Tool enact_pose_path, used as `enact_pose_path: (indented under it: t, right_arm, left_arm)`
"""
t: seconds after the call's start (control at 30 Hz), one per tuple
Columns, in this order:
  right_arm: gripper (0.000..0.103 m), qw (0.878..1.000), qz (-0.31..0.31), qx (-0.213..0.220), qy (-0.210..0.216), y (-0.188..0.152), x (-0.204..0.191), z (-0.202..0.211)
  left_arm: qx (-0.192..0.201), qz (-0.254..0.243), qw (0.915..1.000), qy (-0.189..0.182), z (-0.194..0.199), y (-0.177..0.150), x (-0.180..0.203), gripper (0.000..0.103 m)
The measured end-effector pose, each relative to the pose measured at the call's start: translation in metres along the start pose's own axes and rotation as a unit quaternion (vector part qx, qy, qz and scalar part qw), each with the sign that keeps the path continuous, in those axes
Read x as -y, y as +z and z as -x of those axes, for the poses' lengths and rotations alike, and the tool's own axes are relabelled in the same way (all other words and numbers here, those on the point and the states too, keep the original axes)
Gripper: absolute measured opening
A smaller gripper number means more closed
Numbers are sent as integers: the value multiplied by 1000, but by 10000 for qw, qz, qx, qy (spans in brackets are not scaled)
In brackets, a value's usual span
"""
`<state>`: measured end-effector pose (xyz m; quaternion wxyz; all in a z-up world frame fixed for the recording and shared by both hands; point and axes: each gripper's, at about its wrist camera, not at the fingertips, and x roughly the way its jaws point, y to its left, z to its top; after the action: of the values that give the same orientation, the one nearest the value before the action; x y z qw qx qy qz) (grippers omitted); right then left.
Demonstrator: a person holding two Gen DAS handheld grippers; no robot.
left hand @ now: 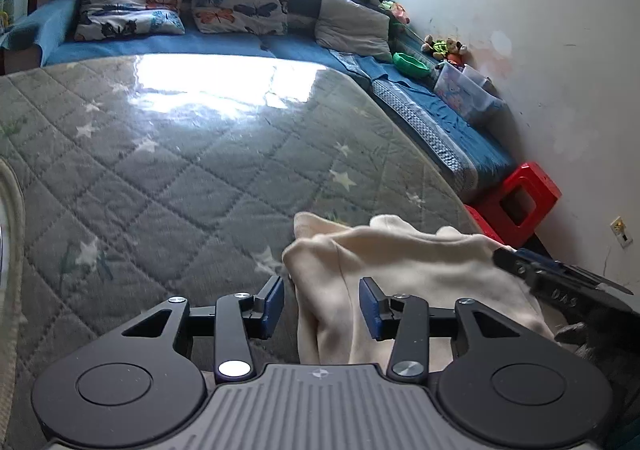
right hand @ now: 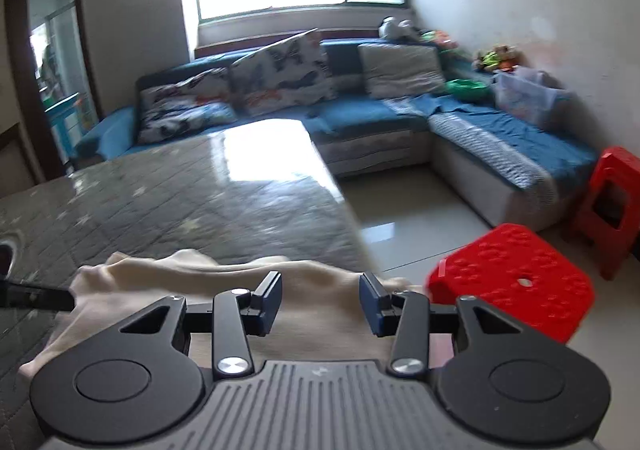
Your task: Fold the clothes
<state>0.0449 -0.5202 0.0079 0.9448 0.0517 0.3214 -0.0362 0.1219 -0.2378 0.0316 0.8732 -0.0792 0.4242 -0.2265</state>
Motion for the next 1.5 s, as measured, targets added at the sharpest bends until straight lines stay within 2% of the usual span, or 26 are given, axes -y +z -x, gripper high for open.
enact_pose_path:
  t: [0.13,0.33,0.4,0.53,0.77,0.97,1.1,1.2,1.37,1.5]
  right_arm:
    - [45,9999,44,-121,-37,0,-12,-19]
    - [55,9996,184,-164,-145,-2,-19,-34]
    - [62,9995,243,-138,-128,-2,-20,-29]
    - [65,9992,371,-99,-59,-7,-22,-10]
    - [69,9992,368,-95,107,-42,-28,33]
    - [73,9994,341,0,-67,-65,-31,53]
    - [75,9995,264,102,-102,-68,-31,63]
    - [79,9997,207,124,-38,-69,-31,63]
    - [81,9997,220,81,-83,-73,-36,61]
    - [88,9997,149,212,-50,-70,-43,65]
  left_arm:
    - [-18,-77,9998,164,-12,5,1,47]
    - [-22,-161,9992,368,-24,7,-2,47]
    - [33,-230,9990,370,-20,6,-1,50]
    - [215,-387,9984,360,-6,0,4,53]
    - [347,-785,9960,258,16,-25,21,56]
    - [276,-1110,9927,377,15,-51,30,57]
    - [389,-1300,9889,603,15,-60,32,60]
    - [382,-1311,9885,649,15,-63,33,61]
    - [414,-1294,9883,689,20,-66,34,66]
    - [426,-1226,9893,668,24,-69,34,69]
